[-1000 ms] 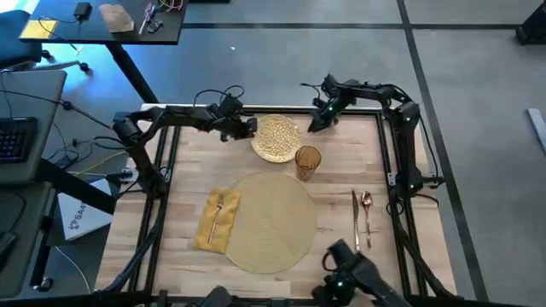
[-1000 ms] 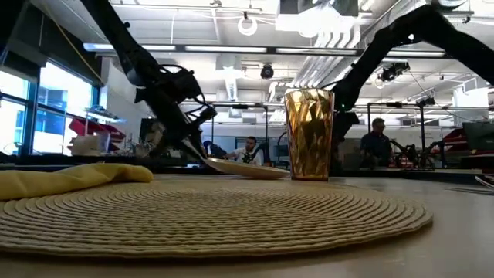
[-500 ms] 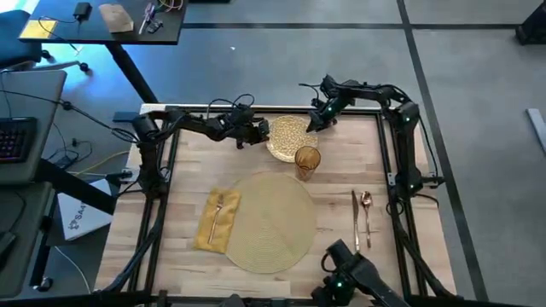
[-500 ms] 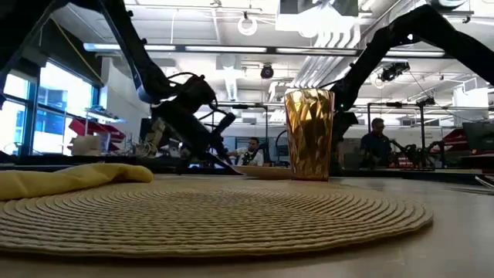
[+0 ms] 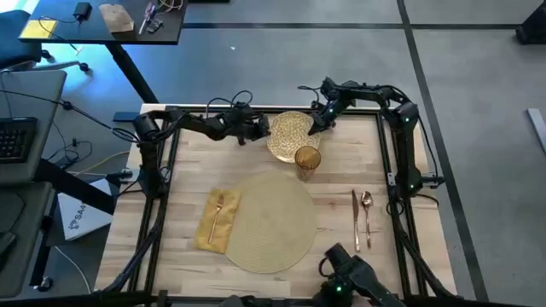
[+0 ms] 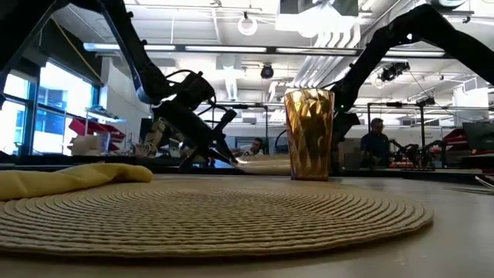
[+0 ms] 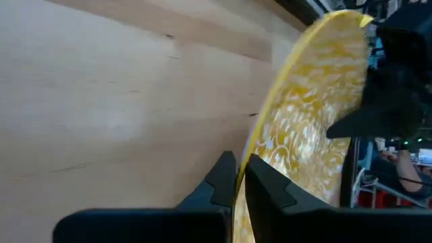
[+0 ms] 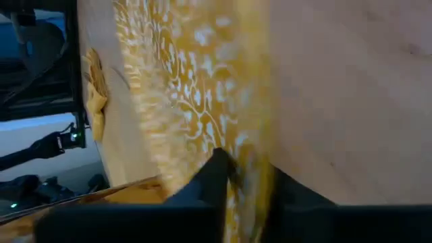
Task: Set table place
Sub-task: Put the yellow plate on the brown place mat to the left of the yellow table napkin
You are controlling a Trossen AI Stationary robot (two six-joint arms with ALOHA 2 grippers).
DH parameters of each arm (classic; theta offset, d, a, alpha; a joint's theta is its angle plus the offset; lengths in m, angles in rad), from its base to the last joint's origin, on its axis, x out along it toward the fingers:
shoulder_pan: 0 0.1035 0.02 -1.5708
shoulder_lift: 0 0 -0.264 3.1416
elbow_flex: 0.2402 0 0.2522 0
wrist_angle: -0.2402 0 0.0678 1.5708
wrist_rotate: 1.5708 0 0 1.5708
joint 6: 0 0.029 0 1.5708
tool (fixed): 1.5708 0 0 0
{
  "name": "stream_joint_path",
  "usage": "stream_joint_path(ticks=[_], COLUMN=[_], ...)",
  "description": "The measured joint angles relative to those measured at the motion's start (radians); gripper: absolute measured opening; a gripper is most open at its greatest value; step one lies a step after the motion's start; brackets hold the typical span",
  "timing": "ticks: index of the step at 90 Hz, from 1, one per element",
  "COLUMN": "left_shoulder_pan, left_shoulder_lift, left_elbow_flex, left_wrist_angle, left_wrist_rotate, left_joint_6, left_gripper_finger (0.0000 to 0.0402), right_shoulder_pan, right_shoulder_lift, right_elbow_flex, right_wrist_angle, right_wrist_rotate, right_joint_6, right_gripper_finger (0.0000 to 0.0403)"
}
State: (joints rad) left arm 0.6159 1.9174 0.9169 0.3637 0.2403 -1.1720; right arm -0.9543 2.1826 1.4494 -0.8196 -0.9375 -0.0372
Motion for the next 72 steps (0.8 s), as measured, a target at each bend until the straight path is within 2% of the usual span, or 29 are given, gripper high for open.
stream_joint_path(ticks=[17,26,40,55,72], left_shoulder_pan=[0.027,0.057,0.11,0.16,0.178], left_shoulder_lift=[-0.088,-0.145,-0.241,-0.367,-0.536], left_elbow_flex=[0.003,0.005,0.006,0.006,0.005], left_wrist_angle=[0.006,0.011,0.0,-0.035,-0.175], left_wrist_rotate=[-0.01,-0.003,0.006,0.018,0.016], left_joint_6=[0.083,0.129,0.189,0.27,0.354], left_gripper_finger=[0.0017,0.0038,0.0076,0.0103,0.0107], right_shoulder_pan=[-0.055,-0.096,-0.145,-0.138,-0.064], right_shoulder_lift=[-0.088,-0.157,-0.281,-0.406,-0.579], right_elbow_flex=[0.003,0.003,0.002,0.002,0.003], right_wrist_angle=[-0.025,-0.017,0.0,0.048,0.102], right_wrist_rotate=[-0.044,-0.076,-0.056,-0.172,-0.244], right_joint_6=[0.027,0.091,0.176,0.265,0.392], right_gripper_finger=[0.0003,0.0001,0.0001,0.0,0.0])
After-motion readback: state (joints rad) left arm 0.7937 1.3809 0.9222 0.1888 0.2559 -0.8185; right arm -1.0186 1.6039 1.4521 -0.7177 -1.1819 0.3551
